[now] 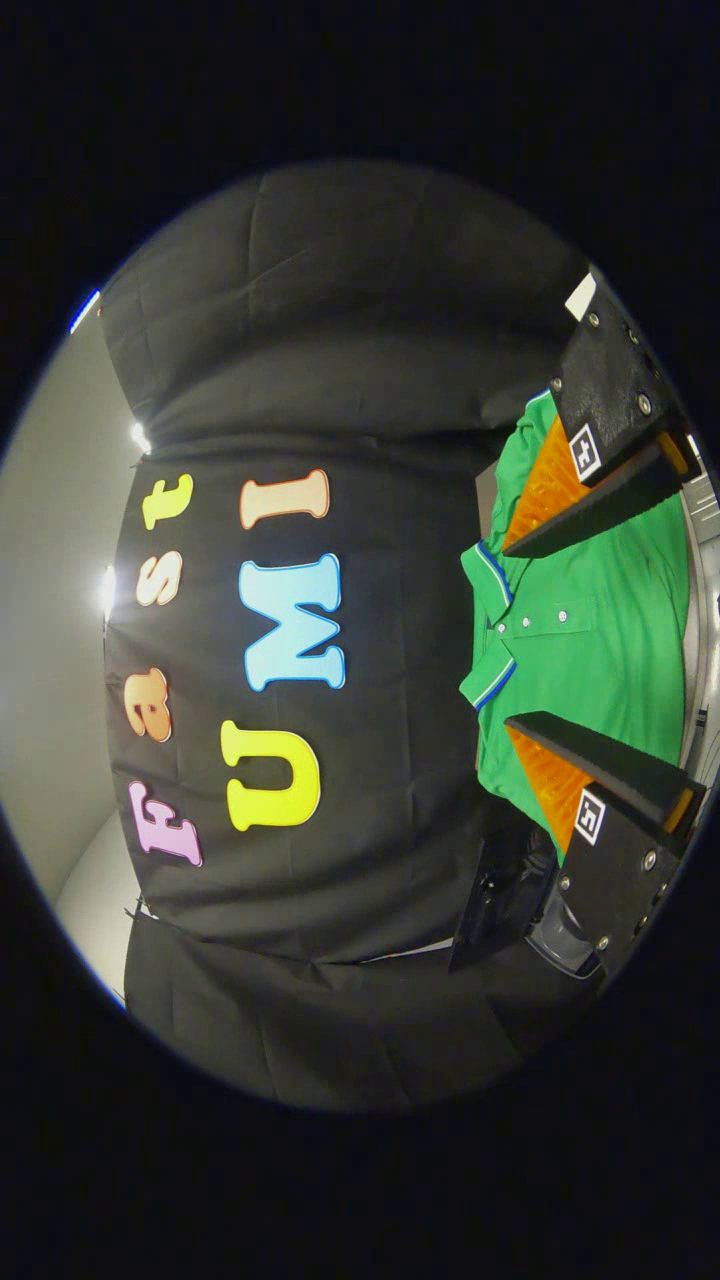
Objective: Put the clothes into the washing machine and then close the washing machine lid.
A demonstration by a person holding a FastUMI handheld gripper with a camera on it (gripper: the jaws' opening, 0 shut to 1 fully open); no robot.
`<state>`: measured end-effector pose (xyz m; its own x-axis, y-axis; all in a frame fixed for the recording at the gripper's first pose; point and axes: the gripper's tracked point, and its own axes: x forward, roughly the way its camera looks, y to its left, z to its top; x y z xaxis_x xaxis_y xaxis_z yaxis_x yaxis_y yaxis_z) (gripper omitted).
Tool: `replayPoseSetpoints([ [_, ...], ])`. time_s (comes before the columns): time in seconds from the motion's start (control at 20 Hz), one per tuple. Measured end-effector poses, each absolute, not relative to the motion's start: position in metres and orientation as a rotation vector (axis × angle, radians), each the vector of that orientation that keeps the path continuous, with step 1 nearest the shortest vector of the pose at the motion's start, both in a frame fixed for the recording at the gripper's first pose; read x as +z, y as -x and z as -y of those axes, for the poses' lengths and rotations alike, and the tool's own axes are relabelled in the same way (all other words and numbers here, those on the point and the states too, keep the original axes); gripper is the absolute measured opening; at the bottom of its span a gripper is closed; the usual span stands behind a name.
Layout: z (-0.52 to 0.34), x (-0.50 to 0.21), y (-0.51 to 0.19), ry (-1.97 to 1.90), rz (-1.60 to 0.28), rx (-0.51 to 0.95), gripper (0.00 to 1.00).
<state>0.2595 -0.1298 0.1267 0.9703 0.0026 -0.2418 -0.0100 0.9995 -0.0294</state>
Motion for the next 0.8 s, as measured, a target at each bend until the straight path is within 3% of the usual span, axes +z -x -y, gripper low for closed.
replayPoseSetpoints([
  [0.8,0.147,0.059,-0.332,0.049,-0.548,0.071,0.96],
])
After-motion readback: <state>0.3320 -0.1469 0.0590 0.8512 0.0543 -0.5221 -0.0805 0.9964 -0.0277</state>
